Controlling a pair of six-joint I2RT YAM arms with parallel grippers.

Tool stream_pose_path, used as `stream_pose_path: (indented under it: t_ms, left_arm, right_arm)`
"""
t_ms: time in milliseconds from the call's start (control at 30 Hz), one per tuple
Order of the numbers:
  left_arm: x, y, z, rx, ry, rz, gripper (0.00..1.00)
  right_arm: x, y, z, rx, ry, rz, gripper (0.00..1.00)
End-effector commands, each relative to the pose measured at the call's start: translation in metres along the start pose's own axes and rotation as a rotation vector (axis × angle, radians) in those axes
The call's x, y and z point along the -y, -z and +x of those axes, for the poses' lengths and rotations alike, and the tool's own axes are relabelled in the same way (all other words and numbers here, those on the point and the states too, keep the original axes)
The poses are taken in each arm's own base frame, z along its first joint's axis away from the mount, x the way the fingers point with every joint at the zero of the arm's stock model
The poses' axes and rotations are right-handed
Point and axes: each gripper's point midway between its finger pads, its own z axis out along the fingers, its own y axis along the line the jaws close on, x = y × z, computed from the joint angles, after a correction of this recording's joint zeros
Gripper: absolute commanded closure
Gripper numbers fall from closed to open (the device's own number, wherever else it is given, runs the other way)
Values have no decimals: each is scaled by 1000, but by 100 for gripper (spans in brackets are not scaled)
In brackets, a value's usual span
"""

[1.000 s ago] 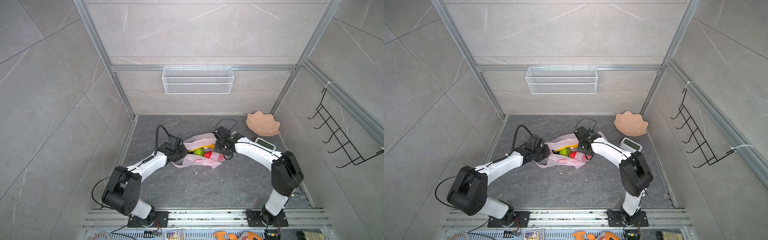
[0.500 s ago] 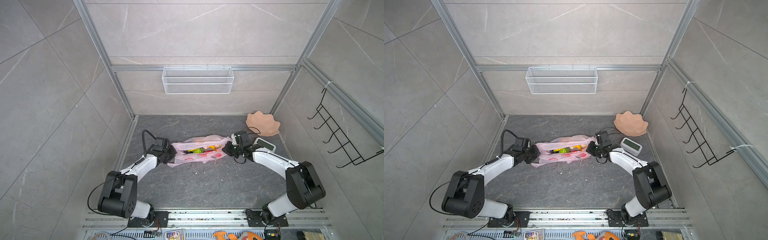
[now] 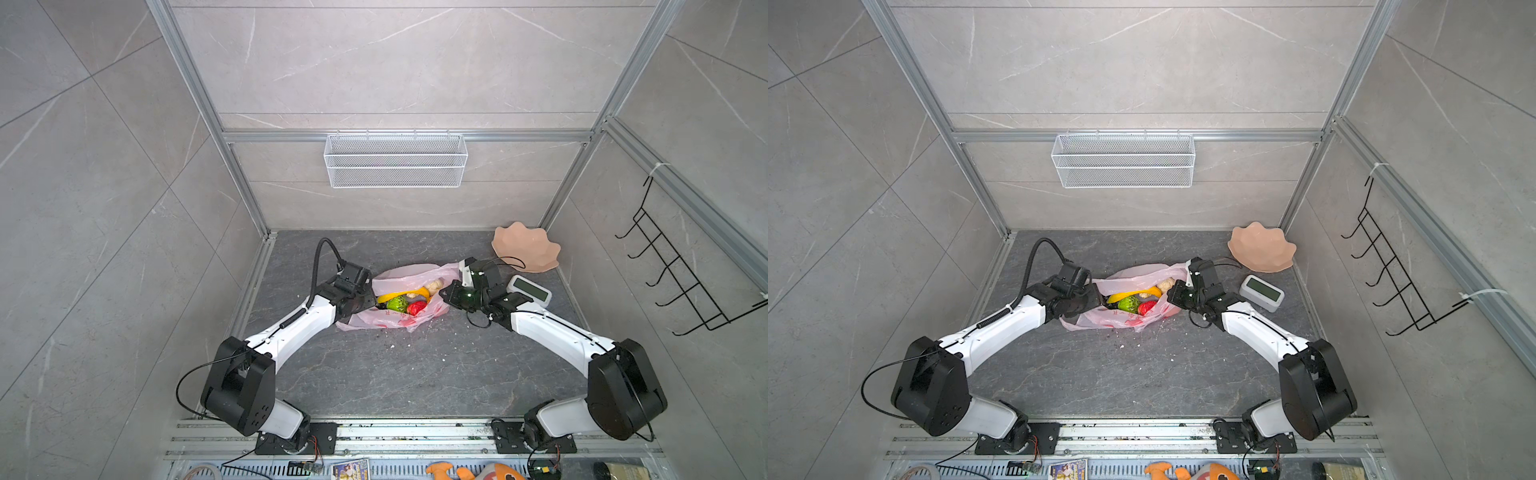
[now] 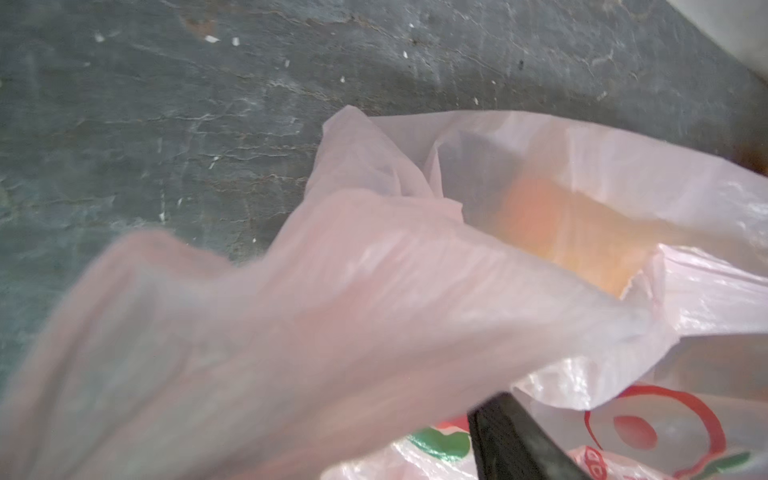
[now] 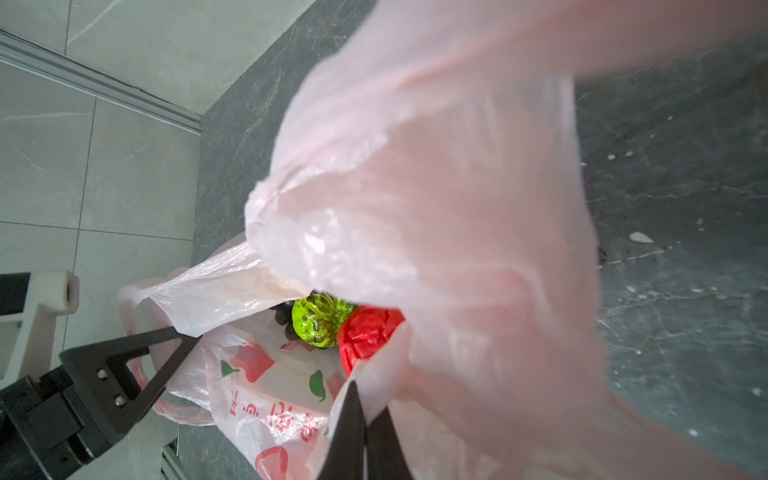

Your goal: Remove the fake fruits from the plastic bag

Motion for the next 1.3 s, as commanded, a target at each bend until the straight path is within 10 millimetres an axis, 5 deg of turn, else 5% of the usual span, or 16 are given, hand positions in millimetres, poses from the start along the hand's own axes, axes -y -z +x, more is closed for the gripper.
stream_pose_path:
  t_ms: [0,200,467,667,800,1000,1067,1267]
  left_arm:
    - [-23,29,-5,79,-51,-191,29]
    - [-11,43,2,145,-125,-231,26]
    - [27,58,-18,276,-471,-321,25]
    - [54,20,-8,194,-840,-310,19]
    - [55,8,-9,191,-926,-342,12]
    - [22,-2,-61,238,-783,-545,11]
    - [9,-15,-75,204,-704,-542,21]
    - [-16,-64,-101,12,-404,-352,75]
  right_arm:
    - [-3,8,0,18,33,13,100]
    - [-11,14,-2,32,68,28,100]
    - [-12,23,-6,52,96,52,100]
    - [-9,26,-7,61,99,70,100]
    - [-8,29,-8,68,103,77,100]
    - [-5,28,-6,62,116,90,100]
    - [1,27,-4,58,120,111,100]
    - [25,17,4,35,111,148,100]
